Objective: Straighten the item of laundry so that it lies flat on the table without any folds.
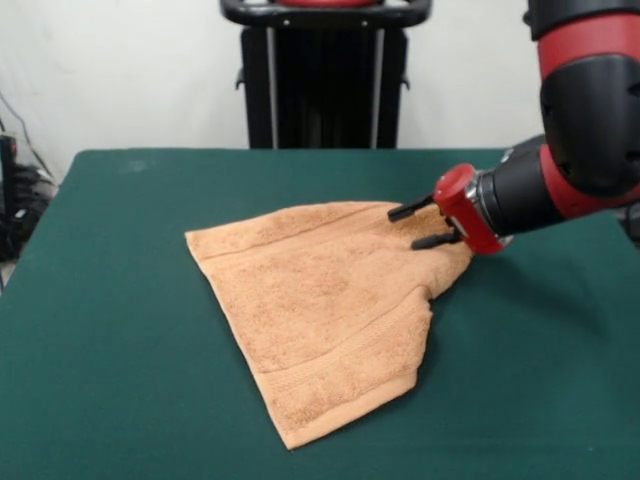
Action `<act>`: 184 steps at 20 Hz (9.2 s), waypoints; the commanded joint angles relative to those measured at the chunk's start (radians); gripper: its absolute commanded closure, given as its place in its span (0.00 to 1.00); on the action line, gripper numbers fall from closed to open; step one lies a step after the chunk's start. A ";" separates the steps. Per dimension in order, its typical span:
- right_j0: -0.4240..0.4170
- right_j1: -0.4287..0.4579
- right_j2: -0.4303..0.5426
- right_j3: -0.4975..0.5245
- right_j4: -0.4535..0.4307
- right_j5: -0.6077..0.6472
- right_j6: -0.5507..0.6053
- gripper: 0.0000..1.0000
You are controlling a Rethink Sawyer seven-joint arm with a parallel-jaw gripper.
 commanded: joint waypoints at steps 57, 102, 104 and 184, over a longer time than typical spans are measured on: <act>-0.009 -0.116 0.102 0.242 0.305 -0.485 0.121 0.00; 0.166 0.344 -0.133 -0.335 0.394 -0.319 0.495 0.00; 0.180 0.371 -0.147 -0.360 0.402 -0.343 0.560 0.00; 0.175 0.850 -0.495 -0.961 -0.157 0.288 1.328 0.00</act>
